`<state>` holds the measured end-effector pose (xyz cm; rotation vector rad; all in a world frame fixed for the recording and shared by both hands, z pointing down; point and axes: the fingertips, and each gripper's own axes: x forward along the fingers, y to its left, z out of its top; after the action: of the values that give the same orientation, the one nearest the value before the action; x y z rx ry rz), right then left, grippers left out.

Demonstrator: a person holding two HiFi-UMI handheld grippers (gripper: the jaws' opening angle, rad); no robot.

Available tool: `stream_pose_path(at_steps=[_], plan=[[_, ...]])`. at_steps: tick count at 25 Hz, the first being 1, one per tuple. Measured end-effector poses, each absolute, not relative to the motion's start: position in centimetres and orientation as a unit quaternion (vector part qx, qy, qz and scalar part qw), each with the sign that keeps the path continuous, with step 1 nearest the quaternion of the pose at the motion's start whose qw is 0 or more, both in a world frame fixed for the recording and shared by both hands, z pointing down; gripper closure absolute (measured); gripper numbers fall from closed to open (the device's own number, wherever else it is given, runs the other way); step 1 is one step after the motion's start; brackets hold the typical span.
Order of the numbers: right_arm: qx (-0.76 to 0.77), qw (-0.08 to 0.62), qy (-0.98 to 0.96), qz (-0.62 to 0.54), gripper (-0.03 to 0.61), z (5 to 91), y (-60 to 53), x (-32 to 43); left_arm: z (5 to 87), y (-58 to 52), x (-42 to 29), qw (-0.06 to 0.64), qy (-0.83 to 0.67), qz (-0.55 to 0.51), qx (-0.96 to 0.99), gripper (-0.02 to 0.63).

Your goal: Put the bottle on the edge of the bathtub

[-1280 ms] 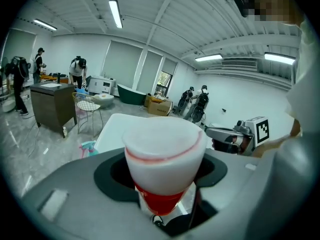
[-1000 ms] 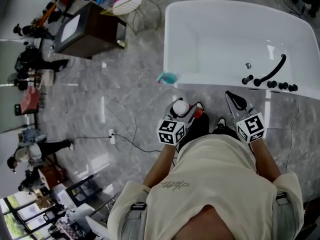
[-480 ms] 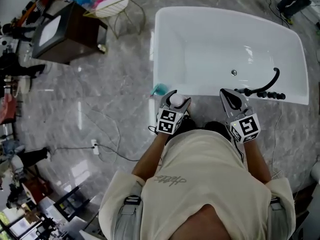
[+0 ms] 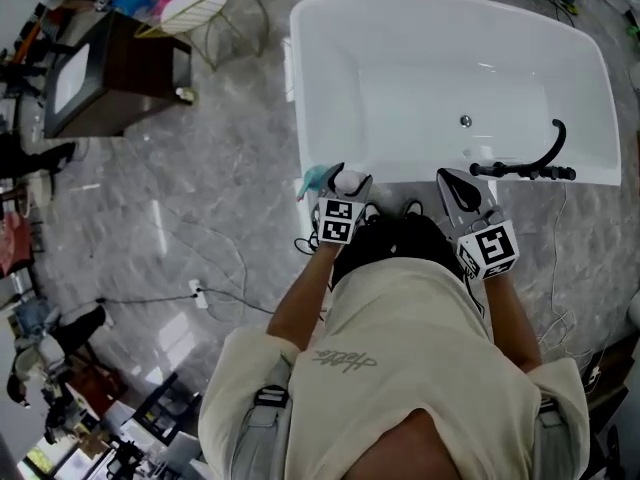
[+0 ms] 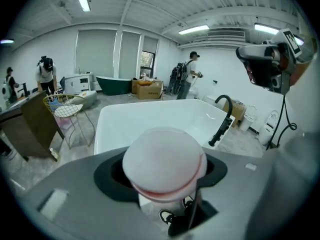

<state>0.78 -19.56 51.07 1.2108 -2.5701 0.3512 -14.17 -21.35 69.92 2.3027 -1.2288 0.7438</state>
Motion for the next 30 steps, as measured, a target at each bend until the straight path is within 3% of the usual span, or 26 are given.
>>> stream_pose_path(at_steps=[30], plan=[[0.396,0.14,-0.891,0.174,0.577,53.4,-21.2,3.5,73.8,-22.7,-12.3,0.198,-0.412,0.357,0.814,0.307]])
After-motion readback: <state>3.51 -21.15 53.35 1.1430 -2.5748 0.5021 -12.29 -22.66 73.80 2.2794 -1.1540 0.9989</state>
